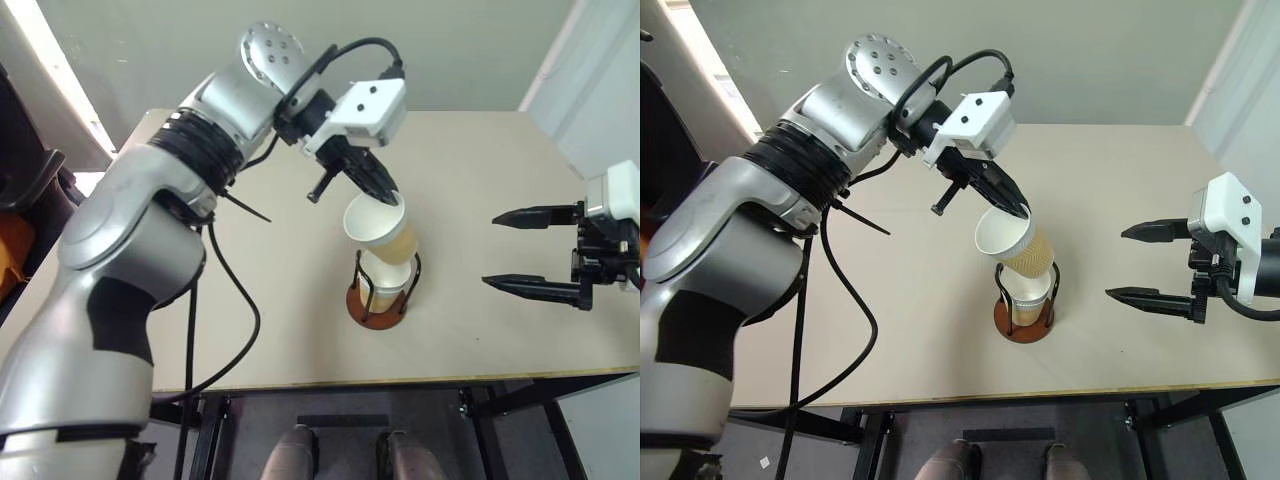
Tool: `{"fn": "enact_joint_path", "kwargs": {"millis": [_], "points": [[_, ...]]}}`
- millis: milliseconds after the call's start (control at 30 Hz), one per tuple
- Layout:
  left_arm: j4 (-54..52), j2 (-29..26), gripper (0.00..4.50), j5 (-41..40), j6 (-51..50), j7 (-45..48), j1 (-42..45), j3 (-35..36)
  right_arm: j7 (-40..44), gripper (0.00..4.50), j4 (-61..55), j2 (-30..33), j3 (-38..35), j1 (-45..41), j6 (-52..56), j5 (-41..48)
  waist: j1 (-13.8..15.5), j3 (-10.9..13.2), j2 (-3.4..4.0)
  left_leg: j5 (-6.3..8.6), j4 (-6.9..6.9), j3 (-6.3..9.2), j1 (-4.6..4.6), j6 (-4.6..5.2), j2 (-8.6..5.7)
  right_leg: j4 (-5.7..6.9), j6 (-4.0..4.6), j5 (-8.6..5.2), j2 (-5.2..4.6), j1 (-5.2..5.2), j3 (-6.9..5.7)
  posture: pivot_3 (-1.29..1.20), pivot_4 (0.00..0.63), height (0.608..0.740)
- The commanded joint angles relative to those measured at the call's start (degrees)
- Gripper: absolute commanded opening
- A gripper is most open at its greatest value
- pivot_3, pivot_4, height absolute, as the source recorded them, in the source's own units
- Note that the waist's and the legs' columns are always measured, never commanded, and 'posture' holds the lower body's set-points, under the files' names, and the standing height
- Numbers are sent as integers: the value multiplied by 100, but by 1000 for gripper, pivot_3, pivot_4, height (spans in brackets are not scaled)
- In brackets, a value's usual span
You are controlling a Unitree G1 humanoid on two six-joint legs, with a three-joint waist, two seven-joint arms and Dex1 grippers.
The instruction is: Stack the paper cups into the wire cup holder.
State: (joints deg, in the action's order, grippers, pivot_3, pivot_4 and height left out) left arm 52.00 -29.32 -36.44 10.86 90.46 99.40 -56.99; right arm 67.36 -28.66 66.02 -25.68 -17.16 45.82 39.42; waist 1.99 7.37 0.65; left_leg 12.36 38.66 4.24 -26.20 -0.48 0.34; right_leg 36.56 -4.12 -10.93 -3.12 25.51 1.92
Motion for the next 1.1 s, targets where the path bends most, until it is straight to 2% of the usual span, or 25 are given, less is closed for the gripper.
{"fn": "enact_joint_path", "kwargs": {"millis": [33, 367, 667, 767, 1033, 1100], "points": [[80, 167, 32, -9, 323, 204, 219, -123, -80, 4500, -329, 169, -660, 218, 187, 186, 24, -1, 3, 4, 6, -3, -4, 6, -15, 2, -11, -7, -7, -1, -1, 0, 150, 740], [-171, 222, 32, -316, 559, 204, 180, -636, -322, 4500, -863, 130, -1284, 817, 493, 388, 95, -2, 3, 50, 56, -10, -32, 57, -41, -55, -64, -6, -29, -26, 9, 0, 150, 740], [-5, 535, 32, -205, 781, 204, 161, -670, -513, 4500, -1047, 149, -1425, 974, 559, 547, 116, -2, 3, 54, 72, -11, -19, 65, -44, -54, -73, -1, -30, -46, 10, 0, 150, 740], [82, 591, 623, -117, 798, 204, 184, -687, -566, 4500, -1077, 146, -1406, 978, 555, 580, 116, -2, 3, 55, 77, -12, -13, 67, -44, -52, -75, 0, -29, -54, 10, 0, 150, 740], [310, 656, 3422, 101, 995, 204, 177, -519, -631, 4500, -965, 174, -1202, 936, 380, 536, 116, -3, 5, 73, 113, -12, -10, 91, -44, -54, -85, -1, -29, -75, 10, 0, 150, 740], [536, 753, 3422, 186, 964, 204, 195, -233, -616, 4500, -889, 199, -1112, 887, 295, 521, 116, -3, 5, 76, 121, -12, -11, 94, -44, -55, -87, -1, -28, -77, 10, 0, 150, 740]]}}
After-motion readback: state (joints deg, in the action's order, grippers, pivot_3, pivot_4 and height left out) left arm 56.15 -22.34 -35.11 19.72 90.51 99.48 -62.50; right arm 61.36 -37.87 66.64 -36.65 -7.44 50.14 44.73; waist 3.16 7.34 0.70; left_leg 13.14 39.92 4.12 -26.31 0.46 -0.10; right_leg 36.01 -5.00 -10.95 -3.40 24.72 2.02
